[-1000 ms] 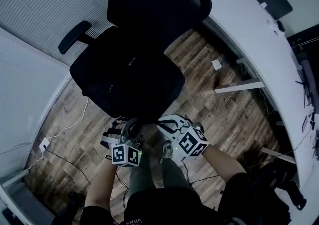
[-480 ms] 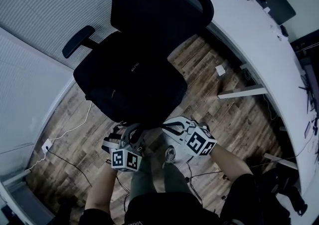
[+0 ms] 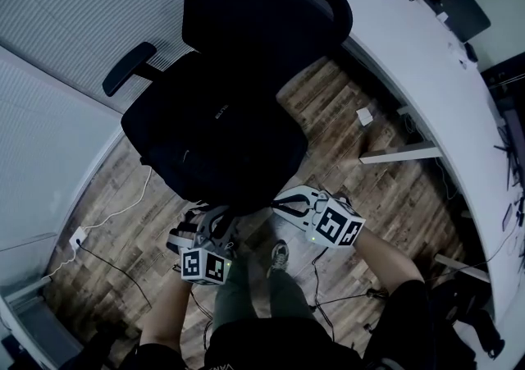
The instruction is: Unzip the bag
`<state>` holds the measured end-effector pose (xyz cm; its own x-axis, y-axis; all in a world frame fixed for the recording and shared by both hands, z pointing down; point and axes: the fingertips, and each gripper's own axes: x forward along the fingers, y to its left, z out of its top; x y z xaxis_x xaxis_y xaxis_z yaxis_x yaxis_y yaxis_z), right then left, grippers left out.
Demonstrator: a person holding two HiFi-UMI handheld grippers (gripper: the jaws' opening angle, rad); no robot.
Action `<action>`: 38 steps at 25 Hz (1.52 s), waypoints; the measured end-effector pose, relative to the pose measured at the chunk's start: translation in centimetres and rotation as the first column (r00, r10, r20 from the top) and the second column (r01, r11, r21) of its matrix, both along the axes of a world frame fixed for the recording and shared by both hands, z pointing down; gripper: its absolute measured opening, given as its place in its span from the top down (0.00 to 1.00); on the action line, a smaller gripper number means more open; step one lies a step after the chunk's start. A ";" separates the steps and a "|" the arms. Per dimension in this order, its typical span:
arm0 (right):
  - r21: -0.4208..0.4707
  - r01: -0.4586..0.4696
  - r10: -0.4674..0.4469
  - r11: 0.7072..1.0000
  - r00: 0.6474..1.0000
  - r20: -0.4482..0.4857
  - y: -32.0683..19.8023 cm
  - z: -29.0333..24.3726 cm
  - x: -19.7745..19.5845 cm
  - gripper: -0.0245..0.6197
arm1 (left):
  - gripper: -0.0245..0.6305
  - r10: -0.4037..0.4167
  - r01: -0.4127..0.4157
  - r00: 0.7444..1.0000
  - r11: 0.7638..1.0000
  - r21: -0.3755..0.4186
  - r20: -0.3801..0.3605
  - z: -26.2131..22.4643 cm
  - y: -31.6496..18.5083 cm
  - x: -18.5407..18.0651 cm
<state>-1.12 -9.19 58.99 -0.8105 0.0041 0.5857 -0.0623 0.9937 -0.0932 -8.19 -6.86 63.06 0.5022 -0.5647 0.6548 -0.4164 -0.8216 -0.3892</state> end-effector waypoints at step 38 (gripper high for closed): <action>-0.128 0.071 -0.069 0.989 0.997 0.026 -8.5 2.5 8.1 0.88 | 0.85 -0.062 0.061 0.997 0.998 -0.008 -0.048 0.7 -0.3 1.2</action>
